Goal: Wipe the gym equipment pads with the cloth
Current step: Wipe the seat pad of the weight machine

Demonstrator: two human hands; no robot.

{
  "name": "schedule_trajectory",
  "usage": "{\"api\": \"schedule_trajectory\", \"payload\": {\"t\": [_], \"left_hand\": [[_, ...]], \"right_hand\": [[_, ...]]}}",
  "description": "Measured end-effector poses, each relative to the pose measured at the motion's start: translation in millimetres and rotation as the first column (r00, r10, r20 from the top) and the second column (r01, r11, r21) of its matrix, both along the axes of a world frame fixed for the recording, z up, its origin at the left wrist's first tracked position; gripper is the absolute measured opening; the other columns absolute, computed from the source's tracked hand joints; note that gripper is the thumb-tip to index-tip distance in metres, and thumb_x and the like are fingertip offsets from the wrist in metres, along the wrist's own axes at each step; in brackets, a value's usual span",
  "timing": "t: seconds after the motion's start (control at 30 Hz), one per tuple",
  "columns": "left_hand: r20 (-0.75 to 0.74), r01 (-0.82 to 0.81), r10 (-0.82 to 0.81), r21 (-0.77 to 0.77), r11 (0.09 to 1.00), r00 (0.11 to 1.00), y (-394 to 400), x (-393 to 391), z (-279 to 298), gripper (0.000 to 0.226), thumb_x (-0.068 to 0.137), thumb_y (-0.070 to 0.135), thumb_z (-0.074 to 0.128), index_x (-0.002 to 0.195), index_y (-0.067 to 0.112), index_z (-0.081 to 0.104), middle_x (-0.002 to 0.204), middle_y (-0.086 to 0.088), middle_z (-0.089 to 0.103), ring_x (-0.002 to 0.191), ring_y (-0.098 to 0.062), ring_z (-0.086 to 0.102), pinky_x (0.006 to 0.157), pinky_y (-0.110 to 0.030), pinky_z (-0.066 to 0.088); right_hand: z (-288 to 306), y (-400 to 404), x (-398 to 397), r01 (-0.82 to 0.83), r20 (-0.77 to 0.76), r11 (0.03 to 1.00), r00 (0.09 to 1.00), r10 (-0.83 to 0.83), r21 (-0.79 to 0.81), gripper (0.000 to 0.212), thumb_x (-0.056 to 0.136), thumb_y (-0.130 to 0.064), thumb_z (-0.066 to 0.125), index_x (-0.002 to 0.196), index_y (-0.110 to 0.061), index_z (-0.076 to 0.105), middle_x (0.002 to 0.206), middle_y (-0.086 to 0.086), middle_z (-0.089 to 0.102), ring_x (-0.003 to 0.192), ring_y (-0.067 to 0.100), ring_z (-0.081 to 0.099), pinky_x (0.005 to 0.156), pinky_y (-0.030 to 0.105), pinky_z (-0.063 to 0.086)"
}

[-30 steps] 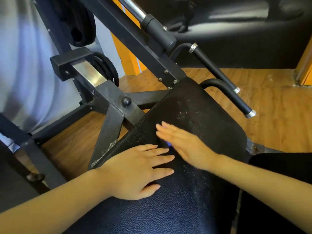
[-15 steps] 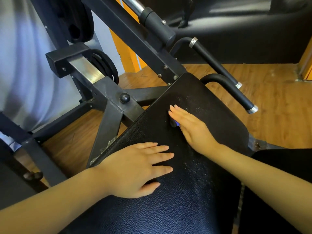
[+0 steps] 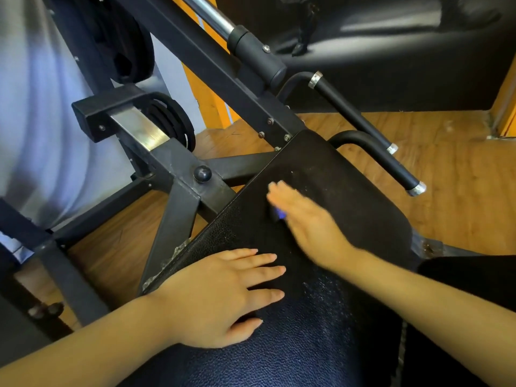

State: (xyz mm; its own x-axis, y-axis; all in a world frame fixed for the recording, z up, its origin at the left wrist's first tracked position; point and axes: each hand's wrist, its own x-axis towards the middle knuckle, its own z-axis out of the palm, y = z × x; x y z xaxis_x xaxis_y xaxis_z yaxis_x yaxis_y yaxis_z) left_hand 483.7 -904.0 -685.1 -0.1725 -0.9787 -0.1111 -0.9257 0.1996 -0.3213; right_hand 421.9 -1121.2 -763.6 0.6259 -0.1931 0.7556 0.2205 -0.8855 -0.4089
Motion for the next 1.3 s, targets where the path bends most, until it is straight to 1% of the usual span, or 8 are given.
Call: {"api": "schedule_trajectory", "payload": {"t": [0.1,0.33,0.57,0.77,0.93,1.1,1.17,1.3], "left_hand": [[0.133,0.032,-0.04,0.062,0.998,0.99,-4,6,2,0.048,0.093,0.055,0.041,0.135,0.035,0.054,0.148,0.003,0.045,0.14,-0.018,0.037,0.116,-0.038,0.03],[0.127,0.037,-0.053,0.124,0.992,0.99,-29,18,12,0.052,0.102,0.057,0.024,0.146,0.034,0.04,0.156,-0.001,0.032,0.147,-0.019,0.02,0.116,-0.038,0.01],[0.237,0.034,-0.052,0.08,0.996,0.97,-57,25,10,0.055,0.099,0.06,0.027,0.146,0.034,0.039,0.155,-0.004,0.034,0.144,-0.021,0.028,0.115,-0.042,0.019],[0.258,0.077,-0.094,0.073,0.994,0.961,-59,28,11,0.054,0.098,0.061,0.029,0.144,0.036,0.042,0.153,-0.002,0.037,0.143,-0.021,0.03,0.112,-0.04,0.021],[0.264,0.084,-0.097,0.06,0.995,0.96,-60,29,10,0.053,0.098,0.062,0.029,0.144,0.038,0.042,0.152,-0.001,0.039,0.142,-0.019,0.033,0.112,-0.04,0.025],[0.242,0.076,-0.088,0.06,0.995,0.966,-60,28,9,0.053,0.099,0.061,0.029,0.144,0.037,0.041,0.154,-0.002,0.035,0.144,-0.02,0.028,0.12,-0.04,0.016],[0.243,0.073,-0.084,0.054,0.996,0.966,-59,28,8,0.053,0.099,0.061,0.029,0.144,0.038,0.041,0.154,-0.002,0.036,0.144,-0.02,0.028,0.12,-0.04,0.017],[0.226,0.07,-0.078,0.044,0.997,0.971,-59,27,10,0.052,0.099,0.061,0.029,0.143,0.038,0.043,0.152,-0.002,0.039,0.142,-0.019,0.032,0.112,-0.037,0.016]], "right_hand": [[-4,5,0,-0.202,-0.133,0.97,0.974,0.184,-0.137,0.053,0.089,0.012,0.044,0.14,-0.003,0.043,0.15,0.009,0.036,0.143,0.019,0.025,0.119,0.024,0.014],[17,-62,30,0.231,-0.189,0.947,0.963,-0.191,0.221,0.047,0.098,-0.001,0.043,0.144,-0.012,0.039,0.154,0.001,0.031,0.141,0.006,0.017,0.119,0.027,0.013],[27,-32,45,-0.04,-0.094,0.997,0.994,0.046,0.068,0.052,0.093,0.01,0.043,0.143,-0.006,0.039,0.152,0.006,0.034,0.14,0.009,0.018,0.114,0.012,0.007],[39,-76,73,0.204,-0.107,0.927,0.978,-0.179,0.315,0.046,0.096,0.006,0.043,0.14,-0.005,0.044,0.15,0.009,0.038,0.143,0.022,0.026,0.118,0.041,0.021],[36,-22,61,-0.056,-0.082,0.998,0.995,0.058,0.034,0.051,0.09,0.012,0.044,0.138,-0.003,0.045,0.147,0.013,0.042,0.14,0.023,0.031,0.117,0.029,0.019],[40,-81,70,0.169,-0.141,0.947,0.981,-0.135,0.273,0.045,0.098,0.002,0.042,0.142,-0.007,0.041,0.151,0.008,0.035,0.144,0.02,0.025,0.118,0.034,0.019],[41,-69,71,0.179,-0.13,0.952,0.98,-0.15,0.249,0.046,0.097,0.003,0.041,0.142,-0.007,0.042,0.151,0.009,0.036,0.143,0.022,0.026,0.118,0.033,0.019],[34,-21,54,-0.137,-0.123,0.99,0.984,0.131,-0.038,0.051,0.09,0.011,0.044,0.138,-0.004,0.047,0.147,0.012,0.042,0.141,0.022,0.03,0.115,0.023,0.016]]}}
